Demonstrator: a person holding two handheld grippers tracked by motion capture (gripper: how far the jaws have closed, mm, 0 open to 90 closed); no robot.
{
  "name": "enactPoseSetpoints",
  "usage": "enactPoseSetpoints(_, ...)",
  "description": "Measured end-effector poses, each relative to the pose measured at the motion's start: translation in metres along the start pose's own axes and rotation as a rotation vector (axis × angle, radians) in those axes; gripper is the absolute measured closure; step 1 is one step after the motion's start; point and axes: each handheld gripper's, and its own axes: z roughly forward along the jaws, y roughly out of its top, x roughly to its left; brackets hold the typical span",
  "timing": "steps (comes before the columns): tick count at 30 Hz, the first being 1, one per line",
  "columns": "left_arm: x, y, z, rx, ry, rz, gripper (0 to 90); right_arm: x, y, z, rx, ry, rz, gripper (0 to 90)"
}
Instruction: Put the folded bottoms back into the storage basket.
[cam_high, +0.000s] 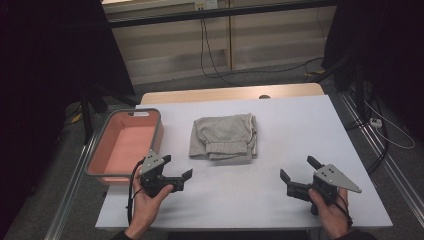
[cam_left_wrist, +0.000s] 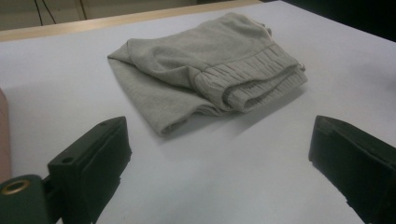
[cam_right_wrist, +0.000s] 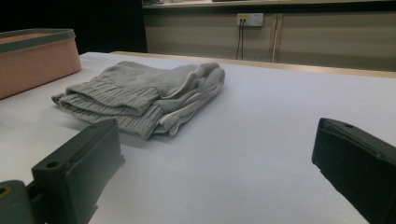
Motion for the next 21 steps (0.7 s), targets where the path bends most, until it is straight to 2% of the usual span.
enactPoseSetpoints(3,0.0,0.004,0.0,-0.006,-0.007,-0.013,8.4,0.0,0.0,0.0,0.001,-0.002,0.0,1.4)
enactPoseSetpoints(7,-0.001,0.017,0.002,-0.008,-0.008,0.005,7.1,0.001,0.0,0.001,0.002,-0.002,-0.005,1.4)
enactPoseSetpoints(11,0.002,0.032,0.012,-0.016,-0.015,0.003,6.7,0.001,0.001,0.002,0.0,-0.004,-0.004,1.4)
enactPoseSetpoints(15,0.003,0.036,0.018,-0.032,-0.017,-0.014,5.9,0.001,0.001,0.002,-0.001,-0.003,0.001,1.4)
enactPoseSetpoints(16,0.001,0.038,0.021,-0.061,-0.04,-0.01,5.6,0.001,0.001,0.003,0.0,0.0,0.0,1.4)
enactPoseSetpoints(17,0.0,0.039,0.024,-0.069,-0.029,-0.005,5.5,0.001,0.001,0.003,0.0,0.001,0.0,1.4)
enactPoseSetpoints(21,-0.002,0.044,0.03,-0.052,-0.039,0.002,5.6,0.001,0.001,0.002,-0.001,0.002,-0.004,1.3)
